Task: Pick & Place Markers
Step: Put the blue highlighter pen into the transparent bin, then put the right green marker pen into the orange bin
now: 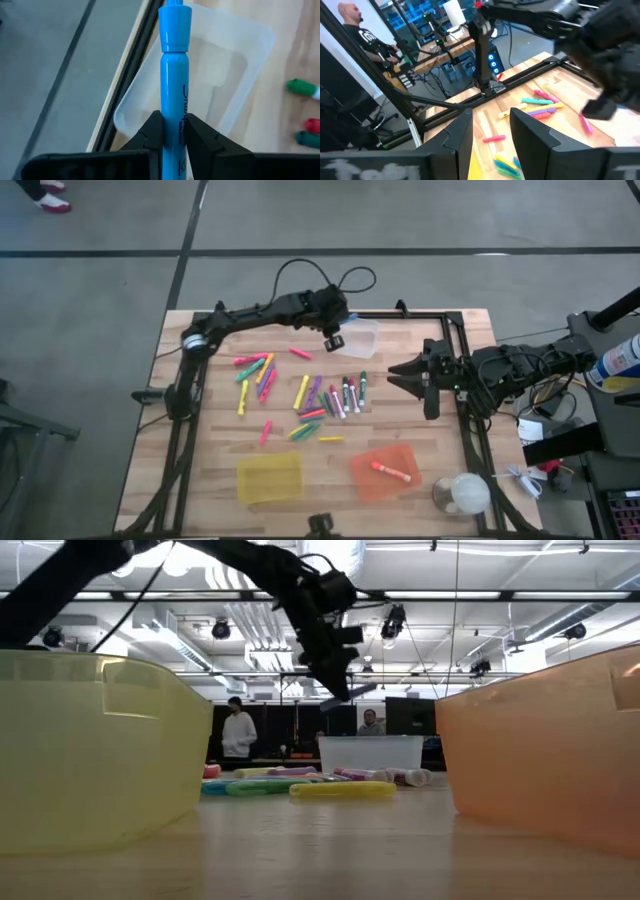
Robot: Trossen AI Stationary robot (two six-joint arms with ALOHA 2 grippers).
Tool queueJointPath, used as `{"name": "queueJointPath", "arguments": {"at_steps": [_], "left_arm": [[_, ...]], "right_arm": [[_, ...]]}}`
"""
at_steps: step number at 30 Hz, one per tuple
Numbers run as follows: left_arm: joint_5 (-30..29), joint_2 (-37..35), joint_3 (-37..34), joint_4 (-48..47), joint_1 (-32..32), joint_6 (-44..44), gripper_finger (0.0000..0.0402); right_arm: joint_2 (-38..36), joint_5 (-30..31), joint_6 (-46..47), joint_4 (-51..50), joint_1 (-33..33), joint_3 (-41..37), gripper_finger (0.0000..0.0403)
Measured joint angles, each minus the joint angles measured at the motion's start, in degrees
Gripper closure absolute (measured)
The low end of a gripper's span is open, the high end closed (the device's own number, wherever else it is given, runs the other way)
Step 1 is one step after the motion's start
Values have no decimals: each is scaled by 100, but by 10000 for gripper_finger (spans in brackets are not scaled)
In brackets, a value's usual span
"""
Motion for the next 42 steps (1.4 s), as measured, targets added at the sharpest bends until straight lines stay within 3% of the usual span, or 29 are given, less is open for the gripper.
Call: {"name": "queueJointPath", "arguments": {"at_steps": [4,14,20,26,33,39,42], "left_arm": [[-21,557,603,-164,68,391,350],[-11,1554,1781,-1063,71,408,343],[-431,1547,1824,-1068,76,136,316],[-491,1527,1823,-1351,101,40,279],[-550,1516,1925,-1540,69,3,274],[-499,1477,2548,-2314,66,-1039,274],[-392,1150,2450,-2454,43,-1600,274]], "right_arm": [[0,0,18,15,0,0,280],[0,-2,19,13,0,0,280],[0,-4,-2,6,2,0,280],[2,-7,-33,4,2,0,280],[2,-13,-48,0,2,0,280],[4,-66,6,-111,15,0,280],[4,-87,171,-390,13,-3,280]]}}
